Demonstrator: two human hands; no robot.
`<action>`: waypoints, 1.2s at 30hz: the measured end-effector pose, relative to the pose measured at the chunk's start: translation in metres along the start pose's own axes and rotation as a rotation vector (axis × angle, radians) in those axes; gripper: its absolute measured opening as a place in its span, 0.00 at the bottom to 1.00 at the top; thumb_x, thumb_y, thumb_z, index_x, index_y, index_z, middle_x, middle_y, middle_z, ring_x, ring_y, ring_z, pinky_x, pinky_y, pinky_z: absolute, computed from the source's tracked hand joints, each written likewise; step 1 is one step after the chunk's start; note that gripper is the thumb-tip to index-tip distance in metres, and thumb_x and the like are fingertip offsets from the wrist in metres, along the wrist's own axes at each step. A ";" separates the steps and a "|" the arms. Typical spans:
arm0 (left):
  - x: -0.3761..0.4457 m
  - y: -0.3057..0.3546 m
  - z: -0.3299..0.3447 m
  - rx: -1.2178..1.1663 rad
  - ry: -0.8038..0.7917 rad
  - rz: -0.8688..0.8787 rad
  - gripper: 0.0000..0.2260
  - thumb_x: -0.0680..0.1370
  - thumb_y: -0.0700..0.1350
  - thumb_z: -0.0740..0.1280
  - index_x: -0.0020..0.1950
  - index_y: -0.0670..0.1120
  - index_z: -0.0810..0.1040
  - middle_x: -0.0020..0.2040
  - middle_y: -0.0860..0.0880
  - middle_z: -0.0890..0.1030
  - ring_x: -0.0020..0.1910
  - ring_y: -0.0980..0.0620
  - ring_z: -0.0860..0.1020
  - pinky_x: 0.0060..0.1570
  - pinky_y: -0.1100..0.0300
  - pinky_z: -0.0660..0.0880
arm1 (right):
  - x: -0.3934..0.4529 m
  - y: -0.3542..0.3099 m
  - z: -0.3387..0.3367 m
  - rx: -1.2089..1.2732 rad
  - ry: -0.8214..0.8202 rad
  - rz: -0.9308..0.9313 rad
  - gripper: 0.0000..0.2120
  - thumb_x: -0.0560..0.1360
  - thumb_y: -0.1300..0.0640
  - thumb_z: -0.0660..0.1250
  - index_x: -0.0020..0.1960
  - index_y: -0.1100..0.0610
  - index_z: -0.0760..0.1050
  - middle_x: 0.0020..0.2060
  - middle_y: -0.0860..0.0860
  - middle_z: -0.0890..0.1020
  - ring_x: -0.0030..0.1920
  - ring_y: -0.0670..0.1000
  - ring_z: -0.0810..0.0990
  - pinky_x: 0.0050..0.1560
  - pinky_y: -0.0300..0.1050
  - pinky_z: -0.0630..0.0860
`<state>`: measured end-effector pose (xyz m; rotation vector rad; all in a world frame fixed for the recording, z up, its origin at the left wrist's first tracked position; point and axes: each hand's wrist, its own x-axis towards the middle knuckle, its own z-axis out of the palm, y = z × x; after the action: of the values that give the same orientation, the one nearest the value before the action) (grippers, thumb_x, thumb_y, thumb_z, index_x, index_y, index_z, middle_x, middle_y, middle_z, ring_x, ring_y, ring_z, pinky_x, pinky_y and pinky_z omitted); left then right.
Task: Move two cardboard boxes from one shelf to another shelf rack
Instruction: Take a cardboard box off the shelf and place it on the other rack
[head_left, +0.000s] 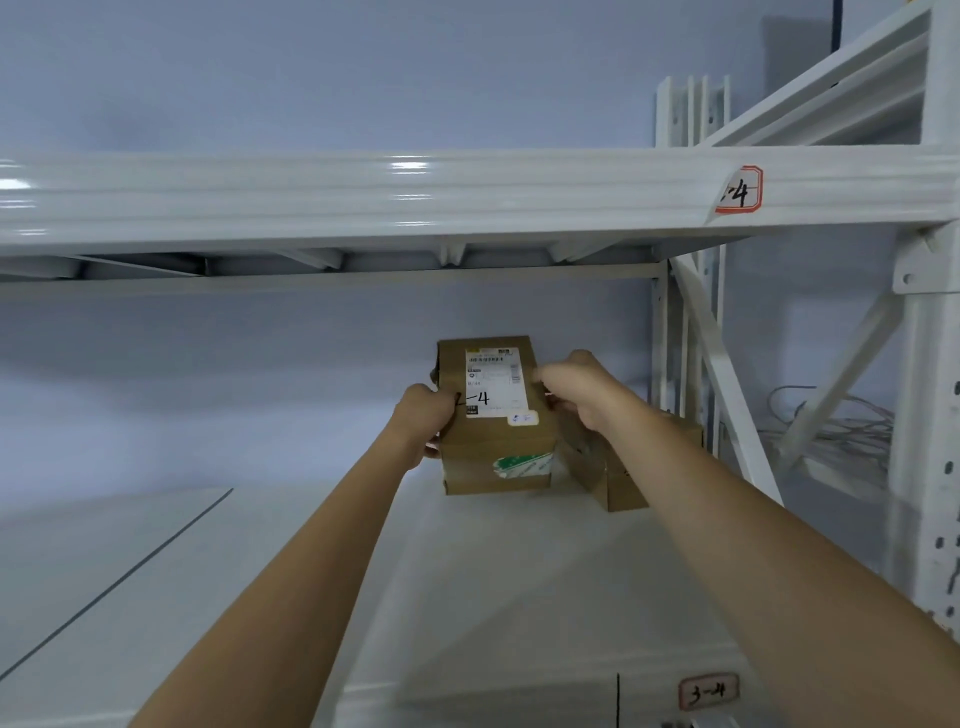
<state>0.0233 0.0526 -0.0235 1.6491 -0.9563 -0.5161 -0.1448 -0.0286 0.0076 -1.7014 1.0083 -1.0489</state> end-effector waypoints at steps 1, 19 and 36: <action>-0.003 -0.004 -0.003 -0.033 0.000 0.007 0.20 0.83 0.53 0.59 0.63 0.39 0.77 0.51 0.44 0.83 0.41 0.47 0.80 0.44 0.50 0.79 | -0.003 0.004 0.001 0.043 0.003 -0.016 0.04 0.79 0.66 0.64 0.50 0.62 0.77 0.45 0.57 0.83 0.38 0.49 0.80 0.36 0.40 0.77; -0.005 -0.064 0.007 -0.306 -0.075 0.047 0.21 0.80 0.62 0.62 0.68 0.52 0.69 0.70 0.46 0.75 0.64 0.42 0.77 0.62 0.46 0.76 | -0.020 0.096 0.028 0.317 0.007 0.003 0.28 0.61 0.27 0.71 0.53 0.43 0.76 0.59 0.48 0.83 0.62 0.53 0.80 0.66 0.60 0.75; -0.006 -0.077 -0.001 -0.363 -0.237 0.054 0.19 0.81 0.60 0.61 0.67 0.54 0.75 0.64 0.47 0.81 0.66 0.42 0.78 0.71 0.40 0.72 | -0.032 0.094 0.019 0.309 -0.207 0.025 0.11 0.81 0.38 0.58 0.49 0.40 0.76 0.48 0.41 0.81 0.49 0.43 0.77 0.63 0.49 0.68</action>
<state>0.0449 0.0631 -0.0968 1.2519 -1.0083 -0.8106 -0.1545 -0.0213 -0.0931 -1.5033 0.6943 -0.9369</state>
